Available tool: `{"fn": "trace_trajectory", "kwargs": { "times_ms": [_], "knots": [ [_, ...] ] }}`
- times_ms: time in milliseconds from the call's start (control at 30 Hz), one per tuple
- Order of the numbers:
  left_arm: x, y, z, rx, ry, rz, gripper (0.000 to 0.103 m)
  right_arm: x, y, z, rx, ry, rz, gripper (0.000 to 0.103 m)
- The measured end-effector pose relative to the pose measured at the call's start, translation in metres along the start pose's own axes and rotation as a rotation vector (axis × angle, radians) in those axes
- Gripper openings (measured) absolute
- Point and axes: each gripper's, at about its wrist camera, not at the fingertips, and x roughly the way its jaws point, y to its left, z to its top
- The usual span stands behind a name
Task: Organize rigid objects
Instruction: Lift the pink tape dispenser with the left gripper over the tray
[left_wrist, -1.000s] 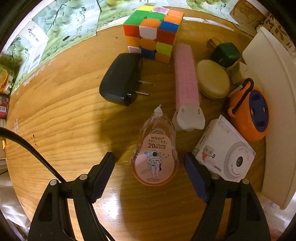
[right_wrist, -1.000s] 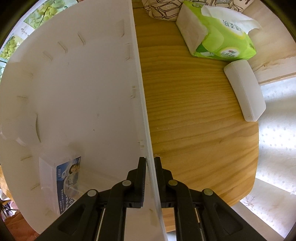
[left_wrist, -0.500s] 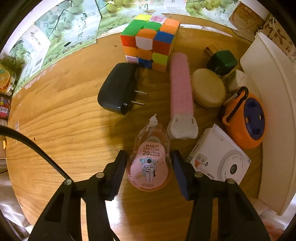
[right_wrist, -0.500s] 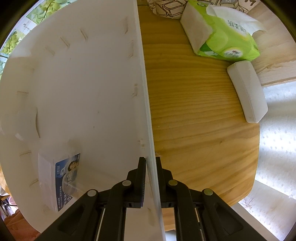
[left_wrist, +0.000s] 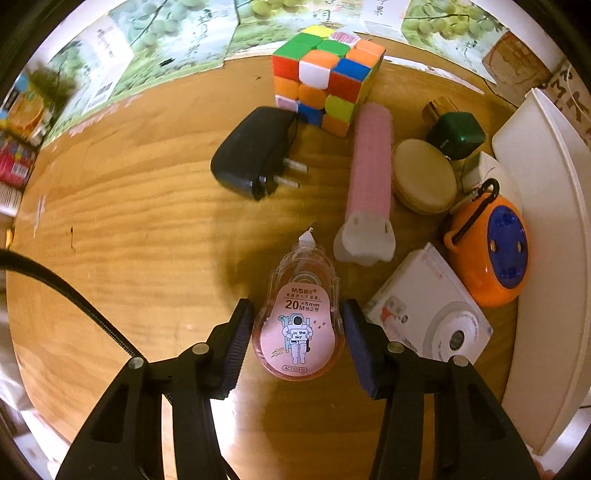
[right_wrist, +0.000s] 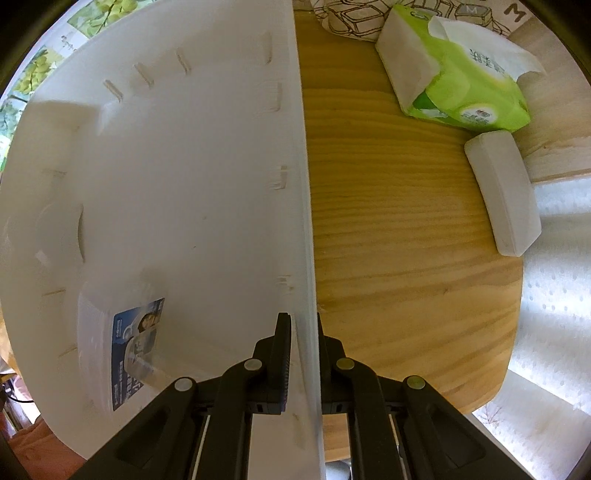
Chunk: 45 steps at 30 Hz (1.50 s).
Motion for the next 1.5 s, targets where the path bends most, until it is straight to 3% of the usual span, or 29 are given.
{"fn": "trace_trajectory", "kwargs": {
  "times_ms": [267,800,1200,1500],
  "knots": [
    [-0.005,-0.001,-0.029,-0.116,-0.013,-0.002,0.053,0.001,0.002,-0.002,-0.053,-0.006,0.010,0.009],
    [-0.038,-0.020,-0.097,-0.323,-0.070,-0.078,0.053,-0.002,0.018,-0.011,-0.177,-0.016,0.012,0.009],
    [-0.090,-0.056,-0.111,-0.340,-0.166,-0.108,0.053,-0.008,0.015,-0.013,-0.227,-0.036,0.066,0.009],
    [-0.115,-0.093,-0.089,-0.317,-0.260,-0.146,0.053,-0.010,0.014,-0.019,-0.284,-0.060,0.060,0.010]
  ]
}}
